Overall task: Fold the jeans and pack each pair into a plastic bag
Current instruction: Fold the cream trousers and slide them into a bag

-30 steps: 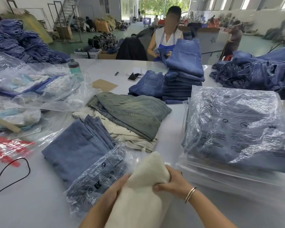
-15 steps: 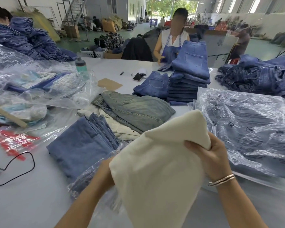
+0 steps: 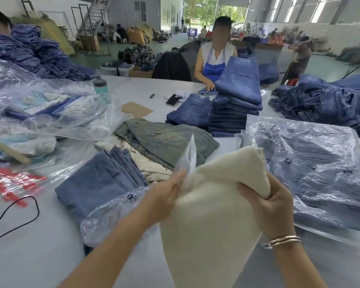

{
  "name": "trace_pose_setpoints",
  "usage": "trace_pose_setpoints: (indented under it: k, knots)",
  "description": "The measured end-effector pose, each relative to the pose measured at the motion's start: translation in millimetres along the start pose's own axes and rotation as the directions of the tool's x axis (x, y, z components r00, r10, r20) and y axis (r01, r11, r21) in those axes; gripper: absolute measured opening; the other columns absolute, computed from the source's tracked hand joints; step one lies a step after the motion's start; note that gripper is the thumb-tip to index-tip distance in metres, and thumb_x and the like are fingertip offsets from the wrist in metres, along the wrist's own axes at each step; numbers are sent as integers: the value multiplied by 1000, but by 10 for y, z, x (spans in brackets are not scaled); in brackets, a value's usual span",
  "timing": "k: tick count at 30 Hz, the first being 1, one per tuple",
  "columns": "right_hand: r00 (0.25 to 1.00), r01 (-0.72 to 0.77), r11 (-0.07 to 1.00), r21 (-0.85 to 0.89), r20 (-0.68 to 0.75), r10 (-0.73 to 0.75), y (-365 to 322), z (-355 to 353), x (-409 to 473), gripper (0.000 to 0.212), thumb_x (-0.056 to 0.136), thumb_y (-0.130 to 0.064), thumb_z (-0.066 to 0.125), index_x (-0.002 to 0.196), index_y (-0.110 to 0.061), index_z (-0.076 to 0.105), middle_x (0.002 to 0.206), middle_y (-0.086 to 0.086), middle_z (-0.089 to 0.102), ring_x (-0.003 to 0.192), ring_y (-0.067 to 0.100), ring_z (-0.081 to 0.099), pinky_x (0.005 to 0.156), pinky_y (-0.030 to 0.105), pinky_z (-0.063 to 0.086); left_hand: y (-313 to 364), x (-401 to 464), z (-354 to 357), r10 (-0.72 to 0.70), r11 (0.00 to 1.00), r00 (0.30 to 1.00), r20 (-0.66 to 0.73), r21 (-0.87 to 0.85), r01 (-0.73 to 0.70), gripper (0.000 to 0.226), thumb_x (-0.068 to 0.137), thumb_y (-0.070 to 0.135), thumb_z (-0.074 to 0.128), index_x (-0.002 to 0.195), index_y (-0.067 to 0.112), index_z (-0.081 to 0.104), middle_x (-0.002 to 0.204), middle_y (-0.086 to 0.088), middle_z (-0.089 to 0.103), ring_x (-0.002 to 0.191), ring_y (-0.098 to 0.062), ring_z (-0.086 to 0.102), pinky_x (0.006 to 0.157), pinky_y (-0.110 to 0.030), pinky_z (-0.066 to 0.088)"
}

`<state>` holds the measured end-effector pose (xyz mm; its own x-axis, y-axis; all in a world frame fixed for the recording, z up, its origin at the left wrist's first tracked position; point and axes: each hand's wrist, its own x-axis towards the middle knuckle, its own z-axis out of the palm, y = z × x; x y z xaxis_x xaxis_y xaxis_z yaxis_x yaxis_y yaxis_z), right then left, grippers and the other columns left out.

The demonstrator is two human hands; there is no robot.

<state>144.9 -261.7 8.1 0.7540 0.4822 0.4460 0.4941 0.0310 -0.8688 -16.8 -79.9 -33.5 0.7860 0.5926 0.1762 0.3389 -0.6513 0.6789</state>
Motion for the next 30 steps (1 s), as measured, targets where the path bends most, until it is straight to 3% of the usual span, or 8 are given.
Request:
trace_pose_setpoints:
  k: [3,5,7,10,14,19,23,30]
  knots:
    - [999,-23,996,-90,-32,20,46,-147,-55,28,67,-6,82,63,-15,55,52,-5,48,49,7,37,46,16,32,-384,-170,390,-246,967,875,418,171,190,26,100,22,40,102,32,64,113,2,66,103,-19,60,80,-27,45]
    - [994,-61,996,-68,-92,55,63,-268,-42,28,67,-11,84,69,-14,56,51,-4,45,49,8,35,45,17,30,-562,-260,453,-373,925,815,443,105,366,23,99,28,46,105,29,68,102,4,68,91,-14,63,70,-25,46]
    - [990,-70,997,-43,-121,65,28,-319,-28,30,63,-23,83,70,-13,55,51,-5,43,49,8,34,44,18,29,-580,-293,435,-510,771,751,420,-163,615,22,98,31,50,110,27,68,99,7,69,80,-6,62,62,-19,47]
    - [998,-41,998,-53,-57,38,-63,-192,-72,23,62,-22,82,67,-23,60,53,-9,51,48,5,40,46,14,32,-507,-255,391,-598,587,703,384,-387,711,21,99,23,48,105,23,69,94,2,72,83,-10,67,63,-26,54]
    - [991,43,993,-113,132,-27,-94,78,-196,28,66,-5,83,65,-25,63,55,-1,53,49,0,38,47,16,34,-251,-169,239,-606,527,755,249,-586,616,19,99,23,50,104,19,68,103,-2,70,98,-18,65,76,-37,57]
    - [926,130,954,-270,377,-19,-102,349,-273,27,72,-27,79,85,-36,56,52,-10,49,52,7,41,53,32,41,105,-124,53,-515,547,857,-2,-770,327,26,101,18,45,113,12,68,111,-5,69,108,-19,63,88,-42,56]
    - [848,278,899,-338,527,-64,-121,565,-448,24,79,-47,65,95,-30,59,76,-1,67,71,21,59,60,31,43,216,-137,-14,-315,778,933,-176,-611,147,31,99,10,46,94,28,71,86,16,73,79,4,64,67,-11,48]
    - [703,440,784,-438,711,3,-62,806,-392,27,91,-48,48,109,-29,52,97,-1,67,91,26,59,63,32,31,204,-156,-138,-192,871,944,-268,-490,38,30,100,16,47,92,37,67,82,24,70,76,5,62,66,-12,47]
